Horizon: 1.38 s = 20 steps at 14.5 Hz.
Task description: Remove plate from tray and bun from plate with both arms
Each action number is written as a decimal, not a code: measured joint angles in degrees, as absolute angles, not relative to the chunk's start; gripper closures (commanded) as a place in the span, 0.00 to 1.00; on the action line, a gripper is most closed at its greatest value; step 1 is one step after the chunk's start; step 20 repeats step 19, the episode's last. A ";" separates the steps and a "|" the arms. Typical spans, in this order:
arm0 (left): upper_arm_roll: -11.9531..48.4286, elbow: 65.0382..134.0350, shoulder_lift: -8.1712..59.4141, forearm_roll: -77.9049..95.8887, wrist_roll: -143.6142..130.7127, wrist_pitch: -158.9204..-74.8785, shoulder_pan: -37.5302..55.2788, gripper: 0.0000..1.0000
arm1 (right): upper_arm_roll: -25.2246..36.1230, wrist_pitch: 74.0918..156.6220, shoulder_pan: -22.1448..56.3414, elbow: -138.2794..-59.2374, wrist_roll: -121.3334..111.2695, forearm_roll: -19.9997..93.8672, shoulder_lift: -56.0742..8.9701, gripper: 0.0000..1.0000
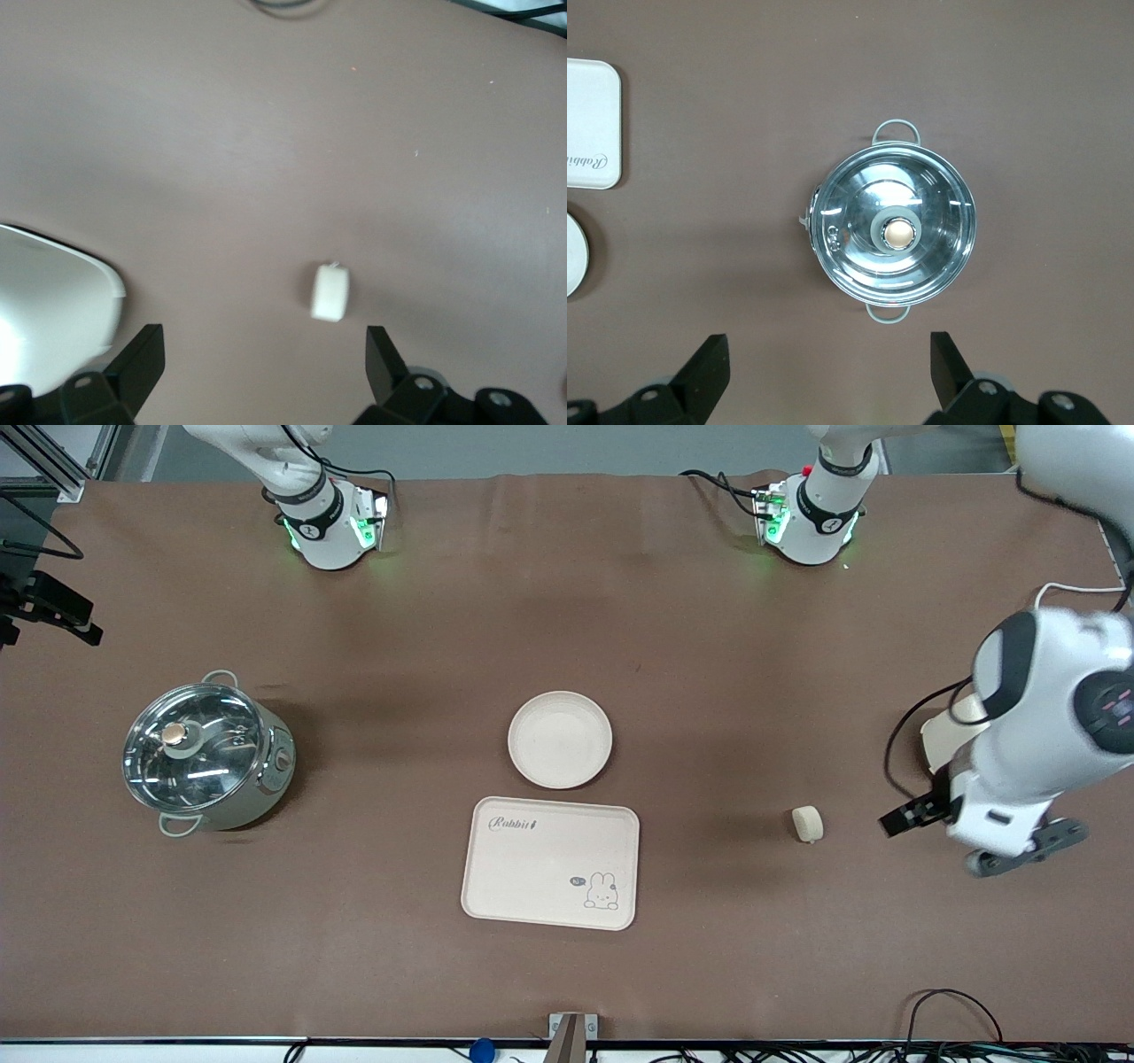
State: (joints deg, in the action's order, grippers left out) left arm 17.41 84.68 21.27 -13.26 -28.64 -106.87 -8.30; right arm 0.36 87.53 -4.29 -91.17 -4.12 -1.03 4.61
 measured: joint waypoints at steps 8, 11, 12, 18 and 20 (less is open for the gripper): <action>18.03 84.85 4.35 -8.39 -11.18 -91.90 -8.46 0.00 | 0.27 87.31 -4.28 -91.15 -4.12 -1.03 4.61 0.00; 15.13 86.07 0.88 -4.60 -8.13 -90.05 -6.02 0.00 | 0.13 87.31 -4.28 -91.14 -4.12 -1.03 4.61 0.00; 12.68 86.96 -0.21 -3.85 -7.89 -89.22 -3.46 0.00 | 0.10 87.31 -4.27 -91.13 -4.12 -1.03 4.61 0.00; 7.86 91.94 -5.66 -1.81 -7.89 -87.35 1.49 0.00 | 0.04 87.31 -4.27 -91.13 -4.12 -1.03 4.61 0.00; 7.85 91.94 -5.69 -1.81 -7.89 -87.18 1.47 0.00 | 0.04 87.31 -4.27 -91.13 -4.12 -1.03 4.61 0.00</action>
